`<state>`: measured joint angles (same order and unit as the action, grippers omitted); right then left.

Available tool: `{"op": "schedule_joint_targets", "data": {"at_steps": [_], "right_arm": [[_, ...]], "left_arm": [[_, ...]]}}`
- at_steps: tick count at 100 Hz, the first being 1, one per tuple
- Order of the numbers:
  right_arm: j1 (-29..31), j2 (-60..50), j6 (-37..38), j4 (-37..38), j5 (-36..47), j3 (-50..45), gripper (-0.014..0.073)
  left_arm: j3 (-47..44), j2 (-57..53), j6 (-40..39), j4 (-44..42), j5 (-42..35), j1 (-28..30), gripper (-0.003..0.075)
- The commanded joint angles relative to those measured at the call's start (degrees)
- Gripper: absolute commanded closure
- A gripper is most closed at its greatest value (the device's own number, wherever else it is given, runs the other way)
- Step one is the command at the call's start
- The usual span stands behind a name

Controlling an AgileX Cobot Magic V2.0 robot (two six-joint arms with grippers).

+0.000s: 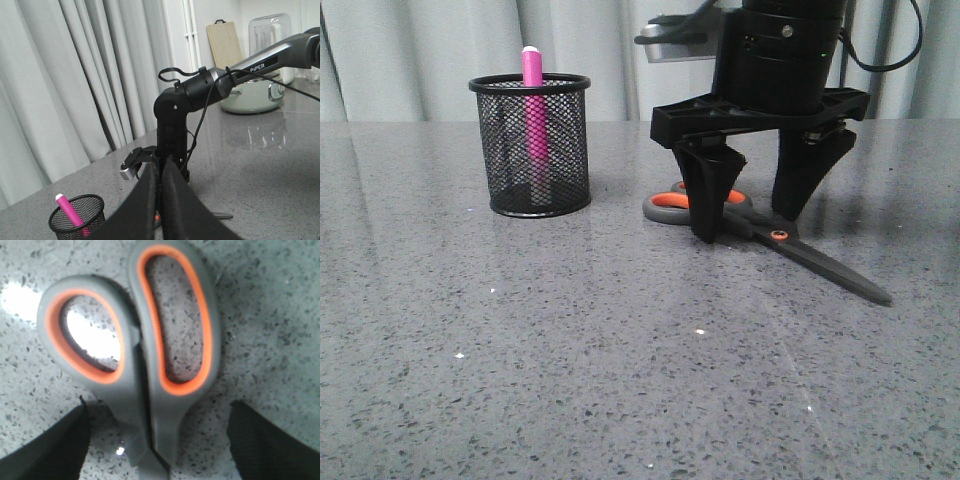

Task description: Put pen and scissors into bin

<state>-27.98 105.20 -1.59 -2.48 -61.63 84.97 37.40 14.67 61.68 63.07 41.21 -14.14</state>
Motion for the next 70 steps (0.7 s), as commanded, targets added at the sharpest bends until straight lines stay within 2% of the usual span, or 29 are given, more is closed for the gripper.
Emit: {"op": "schedule_joint_targets", "data": {"at_steps": [1, 16, 46, 63, 70], "right_arm": [[0.30, -1.17, 0.09, -0.38, 1.58, 1.11, 0.0137], [0.30, -1.17, 0.09, -1.44, 1.80, 1.11, 0.0278], [0.08, -1.09, 0.09, -4.05, 1.27, 1.11, 0.0481], [0.04, -1.09, 0.09, -4.05, 0.65, 1.11, 0.0664], [0.04, -1.09, 0.09, -4.15, 0.31, 1.11, 0.0665]], "left_arm": [[0.79, 0.75, -0.63, 3.46, -3.05, 0.15, 0.0742], [0.02, 0.75, -0.63, 4.14, -3.86, 0.15, 0.0742], [0.02, 0.75, -0.63, 4.27, -3.99, 0.15, 0.0742], [0.02, 0.75, -0.63, 5.60, -3.99, 0.15, 0.0742], [0.02, 0.75, -0.63, 6.19, -3.99, 0.15, 0.0742]]}}
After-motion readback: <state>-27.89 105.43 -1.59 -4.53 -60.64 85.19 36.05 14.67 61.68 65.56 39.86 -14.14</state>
